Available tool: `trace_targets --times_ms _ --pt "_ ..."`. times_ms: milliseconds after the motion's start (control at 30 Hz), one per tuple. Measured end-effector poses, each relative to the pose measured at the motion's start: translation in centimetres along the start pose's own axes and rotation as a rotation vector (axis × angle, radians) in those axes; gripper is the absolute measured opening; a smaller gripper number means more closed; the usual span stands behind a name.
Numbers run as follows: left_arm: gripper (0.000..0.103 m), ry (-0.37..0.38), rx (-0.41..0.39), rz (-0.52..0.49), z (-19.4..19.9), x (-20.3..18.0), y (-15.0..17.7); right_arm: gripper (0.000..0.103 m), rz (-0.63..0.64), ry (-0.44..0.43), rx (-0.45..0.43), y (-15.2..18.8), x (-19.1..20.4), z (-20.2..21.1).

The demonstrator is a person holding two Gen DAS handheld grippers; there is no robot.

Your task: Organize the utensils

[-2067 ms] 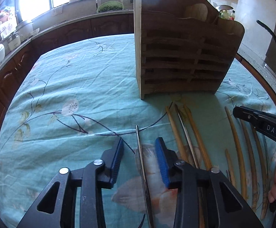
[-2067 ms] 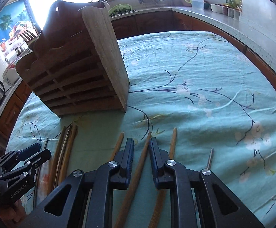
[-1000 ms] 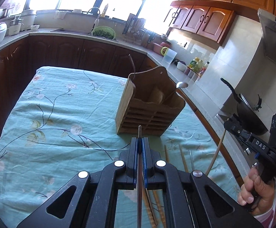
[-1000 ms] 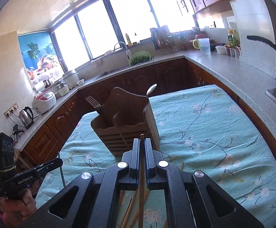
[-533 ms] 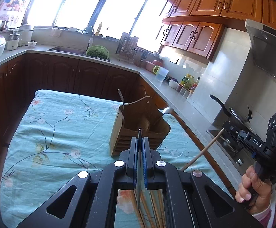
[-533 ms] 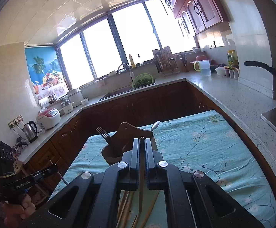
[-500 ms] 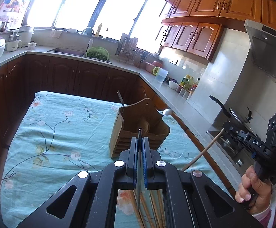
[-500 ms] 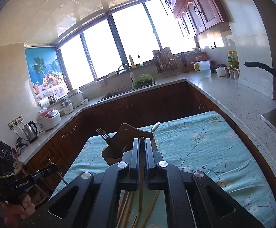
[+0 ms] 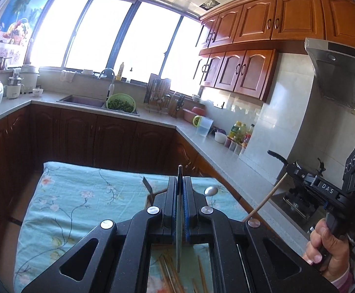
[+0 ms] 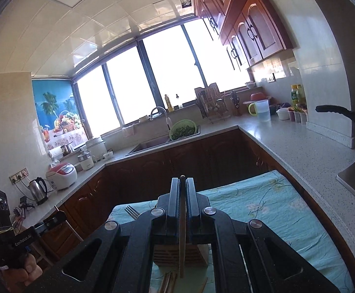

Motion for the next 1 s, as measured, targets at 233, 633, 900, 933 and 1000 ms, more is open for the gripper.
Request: trace_targets --times_ms 233,633,900,933,1000 --pt "0.002 -0.035 -0.058 -0.003 -4.0 0.7 -2.1 0.004 0.006 0.022 -0.031 -2.4 -0.2 -4.1" --pt "0.002 -0.098 -0.054 0.109 -13.0 4.1 2.5 0.004 -0.042 0.062 0.046 3.2 -3.2 -10.5" --pt "0.003 -0.107 -0.009 0.100 -17.2 3.7 6.1 0.005 -0.051 0.066 0.090 6.2 -3.9 -12.2" --pt "0.003 -0.105 0.002 0.095 -17.7 3.6 6.3 0.005 -0.047 0.067 0.090 6.1 -3.9 -12.2" --pt "0.004 -0.106 0.007 0.086 -18.4 3.7 6.2 0.005 -0.047 0.067 0.093 6.0 -3.9 -12.2"
Point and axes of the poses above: each gripper's, at about its wrist camera, not at the fingertips, and z roughly against the way its jaws point, x to its left, y to its underside, the point moved 10 cm from there along -z, roughly the way its jaws point, and after that the axes turned 2 degrees about -y, right-handed, at the moved point
